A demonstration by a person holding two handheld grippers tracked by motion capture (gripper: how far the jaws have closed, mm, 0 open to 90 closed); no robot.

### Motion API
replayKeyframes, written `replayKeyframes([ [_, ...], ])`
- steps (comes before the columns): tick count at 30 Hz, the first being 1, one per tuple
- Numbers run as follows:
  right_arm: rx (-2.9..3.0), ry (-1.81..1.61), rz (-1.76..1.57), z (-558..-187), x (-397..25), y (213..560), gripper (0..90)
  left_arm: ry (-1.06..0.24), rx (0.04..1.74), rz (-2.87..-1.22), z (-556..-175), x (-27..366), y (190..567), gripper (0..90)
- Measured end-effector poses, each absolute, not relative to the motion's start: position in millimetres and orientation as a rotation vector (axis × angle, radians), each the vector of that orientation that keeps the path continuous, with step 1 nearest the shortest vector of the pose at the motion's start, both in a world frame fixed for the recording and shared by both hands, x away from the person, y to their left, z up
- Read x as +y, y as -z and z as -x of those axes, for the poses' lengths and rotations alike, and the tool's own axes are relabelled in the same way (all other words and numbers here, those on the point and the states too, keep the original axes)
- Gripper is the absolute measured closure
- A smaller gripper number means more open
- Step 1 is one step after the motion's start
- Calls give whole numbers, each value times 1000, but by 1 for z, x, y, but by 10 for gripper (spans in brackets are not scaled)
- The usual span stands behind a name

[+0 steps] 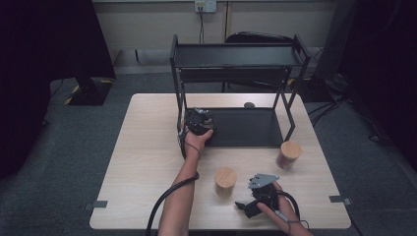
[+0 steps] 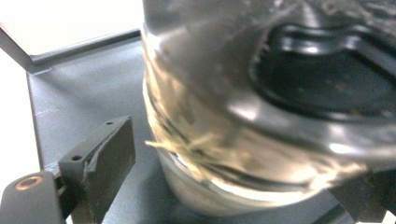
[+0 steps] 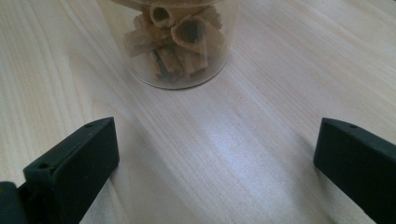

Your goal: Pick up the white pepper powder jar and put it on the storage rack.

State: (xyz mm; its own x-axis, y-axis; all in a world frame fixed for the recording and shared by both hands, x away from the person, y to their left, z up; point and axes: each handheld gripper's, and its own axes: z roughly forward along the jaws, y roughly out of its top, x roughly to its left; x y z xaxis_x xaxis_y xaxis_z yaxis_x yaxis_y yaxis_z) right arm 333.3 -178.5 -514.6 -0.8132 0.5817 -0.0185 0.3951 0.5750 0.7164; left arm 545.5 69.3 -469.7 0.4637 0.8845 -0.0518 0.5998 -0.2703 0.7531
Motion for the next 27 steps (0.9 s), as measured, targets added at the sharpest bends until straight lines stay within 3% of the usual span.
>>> replayKeyframes([
  [27,2556,-1070,-809,-333,-179,515,0,-460,1238,-1963,-528,70,469,89],
])
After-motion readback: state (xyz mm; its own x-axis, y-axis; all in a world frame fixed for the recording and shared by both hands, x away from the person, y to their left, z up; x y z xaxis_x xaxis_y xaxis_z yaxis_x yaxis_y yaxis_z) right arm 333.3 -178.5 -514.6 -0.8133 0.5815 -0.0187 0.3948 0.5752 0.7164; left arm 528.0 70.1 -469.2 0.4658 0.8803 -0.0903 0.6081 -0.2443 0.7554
